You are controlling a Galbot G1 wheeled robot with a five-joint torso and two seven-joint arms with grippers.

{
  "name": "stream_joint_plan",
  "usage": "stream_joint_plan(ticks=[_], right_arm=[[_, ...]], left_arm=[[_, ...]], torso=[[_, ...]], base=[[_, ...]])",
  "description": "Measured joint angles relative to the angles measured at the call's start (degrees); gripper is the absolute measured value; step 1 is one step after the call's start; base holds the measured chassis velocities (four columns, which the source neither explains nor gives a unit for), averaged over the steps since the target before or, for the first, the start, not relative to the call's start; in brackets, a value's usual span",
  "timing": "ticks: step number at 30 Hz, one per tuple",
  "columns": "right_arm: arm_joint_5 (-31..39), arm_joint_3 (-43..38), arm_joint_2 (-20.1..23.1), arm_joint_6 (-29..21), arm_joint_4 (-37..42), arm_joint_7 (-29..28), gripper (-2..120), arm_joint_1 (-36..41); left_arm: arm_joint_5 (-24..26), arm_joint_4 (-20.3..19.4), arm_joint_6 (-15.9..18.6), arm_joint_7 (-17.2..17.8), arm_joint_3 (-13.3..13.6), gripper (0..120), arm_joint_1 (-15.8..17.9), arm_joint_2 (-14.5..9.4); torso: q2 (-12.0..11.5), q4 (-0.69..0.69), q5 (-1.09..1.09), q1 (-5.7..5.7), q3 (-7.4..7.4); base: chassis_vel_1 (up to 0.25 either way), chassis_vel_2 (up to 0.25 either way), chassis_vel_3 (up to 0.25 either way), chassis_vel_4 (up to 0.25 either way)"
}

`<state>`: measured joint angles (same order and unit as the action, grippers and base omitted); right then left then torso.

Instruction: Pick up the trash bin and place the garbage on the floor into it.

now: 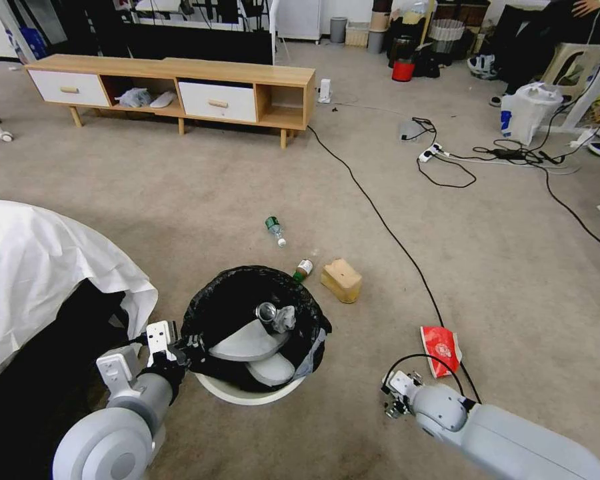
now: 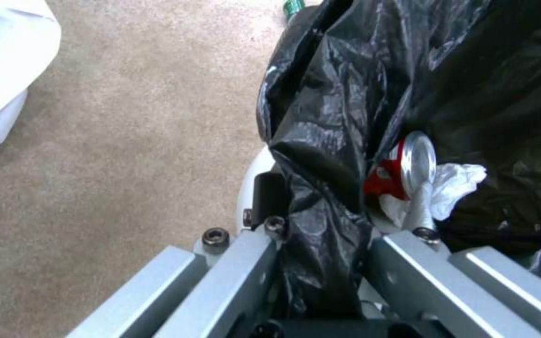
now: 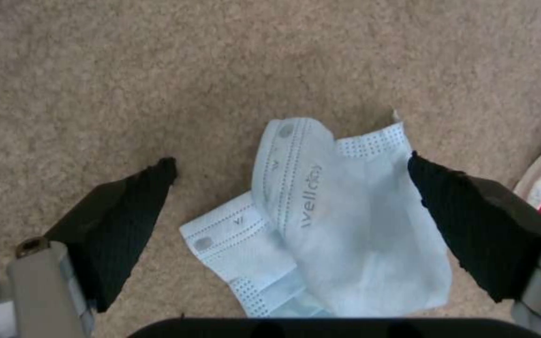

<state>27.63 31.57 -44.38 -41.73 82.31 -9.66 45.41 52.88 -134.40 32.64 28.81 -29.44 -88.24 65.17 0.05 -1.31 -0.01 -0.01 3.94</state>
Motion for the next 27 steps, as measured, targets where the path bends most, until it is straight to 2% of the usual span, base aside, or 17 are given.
stream_joint_plan(ticks=[7, 14, 27], right_arm=[[-1.4, -5.6, 2.4, 0.2, 0.6, 0.1, 96, 6.5], [-1.9, -8.0, 4.1, 0.2, 1.3, 0.5, 96, 9.1], [-1.8, -8.9, 5.8, 0.2, 2.2, 0.7, 96, 10.1]], left_arm=[[-1.0, -0.2, -0.1, 0.0, 0.7, 1, -0.6, 0.4], [-1.4, -0.2, -0.1, 0.0, 1.4, 1, -0.5, 0.6], [-1.6, 0.1, -0.1, 0.0, 1.8, 1, 0.0, 0.7]], torso=[[0.0, 0.09, 0.16, 0.00, 0.04], [-0.1, 0.00, 0.04, 0.01, 0.05], [-0.1, -0.03, 0.06, 0.01, 0.06]], base=[[0.000, 0.000, 0.000, 0.000], [0.000, 0.000, 0.000, 0.000], [0.000, 0.000, 0.000, 0.000]])
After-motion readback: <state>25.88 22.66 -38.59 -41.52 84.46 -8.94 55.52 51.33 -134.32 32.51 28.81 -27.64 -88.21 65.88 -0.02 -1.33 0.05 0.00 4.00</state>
